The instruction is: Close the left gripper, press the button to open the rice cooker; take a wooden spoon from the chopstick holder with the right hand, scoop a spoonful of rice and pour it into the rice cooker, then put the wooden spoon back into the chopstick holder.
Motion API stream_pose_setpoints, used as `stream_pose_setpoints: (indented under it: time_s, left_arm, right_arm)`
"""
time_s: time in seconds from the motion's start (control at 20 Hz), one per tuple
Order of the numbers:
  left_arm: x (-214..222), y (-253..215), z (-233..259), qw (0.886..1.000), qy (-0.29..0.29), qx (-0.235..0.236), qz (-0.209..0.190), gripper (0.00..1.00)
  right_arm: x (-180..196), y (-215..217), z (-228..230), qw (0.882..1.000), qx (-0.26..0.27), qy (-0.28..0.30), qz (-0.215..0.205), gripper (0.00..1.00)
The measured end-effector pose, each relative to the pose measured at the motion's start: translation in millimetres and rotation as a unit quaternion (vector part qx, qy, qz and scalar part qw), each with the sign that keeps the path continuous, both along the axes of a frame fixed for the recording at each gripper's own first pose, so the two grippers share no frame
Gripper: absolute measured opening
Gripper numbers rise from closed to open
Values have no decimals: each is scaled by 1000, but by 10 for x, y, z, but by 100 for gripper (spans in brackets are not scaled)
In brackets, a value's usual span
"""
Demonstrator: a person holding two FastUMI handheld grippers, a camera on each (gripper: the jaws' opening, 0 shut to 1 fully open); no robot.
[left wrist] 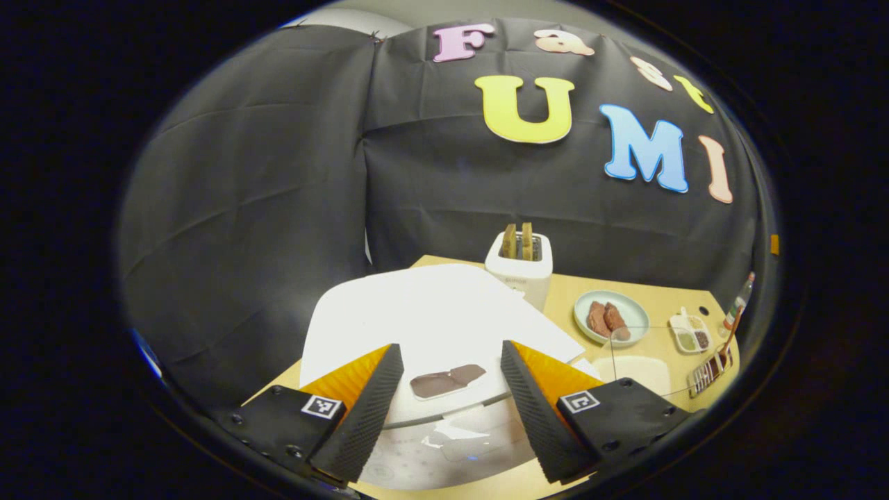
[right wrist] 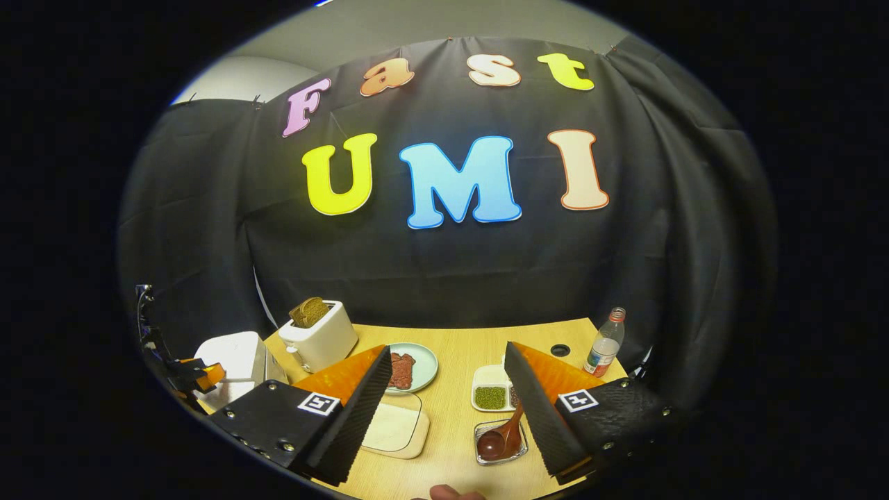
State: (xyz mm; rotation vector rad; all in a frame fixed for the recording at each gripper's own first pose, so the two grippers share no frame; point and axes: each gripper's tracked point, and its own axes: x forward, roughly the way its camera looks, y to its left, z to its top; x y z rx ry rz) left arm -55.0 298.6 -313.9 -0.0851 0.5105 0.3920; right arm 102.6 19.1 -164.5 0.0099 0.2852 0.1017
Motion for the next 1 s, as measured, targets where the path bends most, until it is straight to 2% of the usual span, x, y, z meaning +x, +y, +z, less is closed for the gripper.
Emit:
stream_pose_setpoints:
  time_s: [0.2,0.25,0.3,0.35,0.4,0.5,0.65,0.75,0.85,1.0]
  left_arm:
    - [21,-16,-66,1000,6,-14,0,99]
    - [38,-26,-70,1000,7,-17,-5,94]
    - [52,-26,-66,1000,7,-17,-9,99]
    - [62,-23,-53,1000,9,-14,-11,94]
    - [69,-26,-21,1000,4,-9,-15,98]
    - [86,-128,80,999,-3,-24,-25,99]
    - [312,-304,682,997,-63,5,-46,96]
    - [508,-543,1091,993,-98,12,-67,97]
    - [680,-874,1587,984,-154,-1,-88,95]
    - [844,-1270,2217,973,-204,6,-111,98]
  right_arm:
    - [5,26,-84,1000,5,10,2,99]
    - [10,51,-100,1000,10,12,3,99]
    - [16,72,-108,1000,13,13,5,99]
    - [20,95,-115,1000,14,14,6,99]
    - [28,110,-110,1000,14,13,8,99]
    - [26,109,-46,1000,8,5,9,99]
    - [43,16,130,1000,-2,-23,-5,99]
    - [33,28,256,999,12,-39,-9,99]
    - [19,1,402,998,19,-55,-17,99]
    - [-49,10,698,996,11,-83,-17,99]
